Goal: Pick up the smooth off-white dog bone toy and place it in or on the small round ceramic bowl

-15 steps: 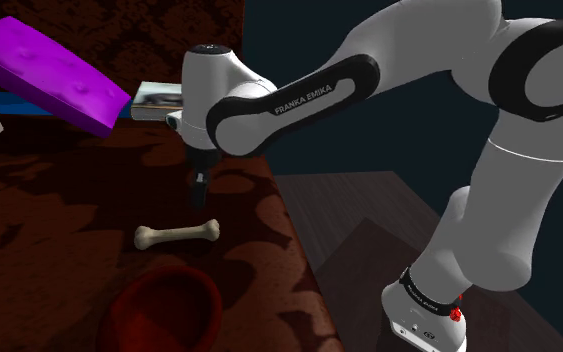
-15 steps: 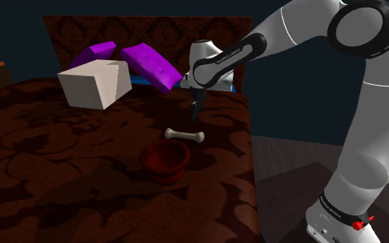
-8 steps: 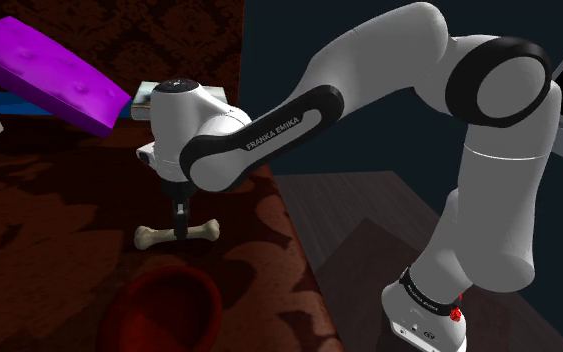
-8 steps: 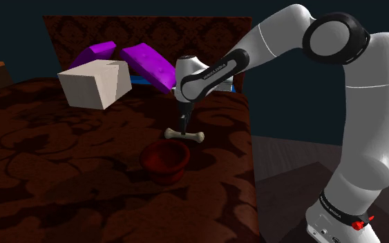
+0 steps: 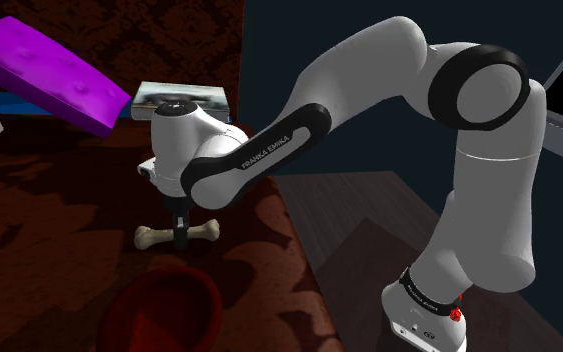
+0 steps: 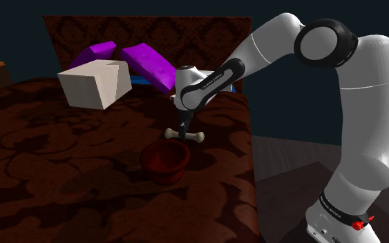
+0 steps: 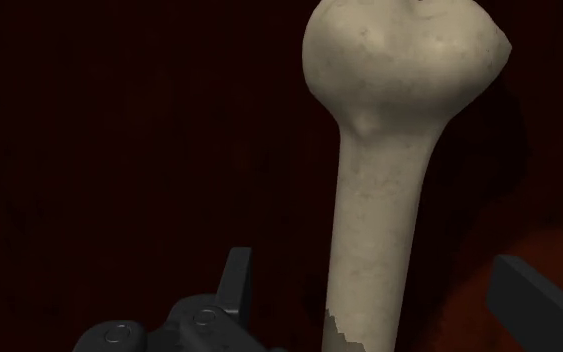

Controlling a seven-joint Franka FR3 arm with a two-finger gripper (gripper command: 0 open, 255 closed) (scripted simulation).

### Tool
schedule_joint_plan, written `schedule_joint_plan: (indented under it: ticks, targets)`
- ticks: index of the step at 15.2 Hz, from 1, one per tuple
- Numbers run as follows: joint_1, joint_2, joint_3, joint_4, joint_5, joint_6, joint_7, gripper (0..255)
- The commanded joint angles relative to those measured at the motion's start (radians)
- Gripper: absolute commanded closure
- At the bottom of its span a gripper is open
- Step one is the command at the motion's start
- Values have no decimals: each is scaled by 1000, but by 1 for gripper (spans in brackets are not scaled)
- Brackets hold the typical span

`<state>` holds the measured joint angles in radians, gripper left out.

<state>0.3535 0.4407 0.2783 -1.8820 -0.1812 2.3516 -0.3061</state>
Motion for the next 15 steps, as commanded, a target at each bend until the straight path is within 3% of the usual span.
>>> schedule_joint_plan:
  ticks: [1, 6, 7, 15]
  targets:
    - [1, 4, -1, 0, -1, 3, 1, 0]
    - [1, 4, -1, 1, -1, 3, 1, 0]
    - [1, 4, -1, 1, -1, 3, 1, 255]
    - [1, 3, -1, 0, -1, 3, 1, 255]
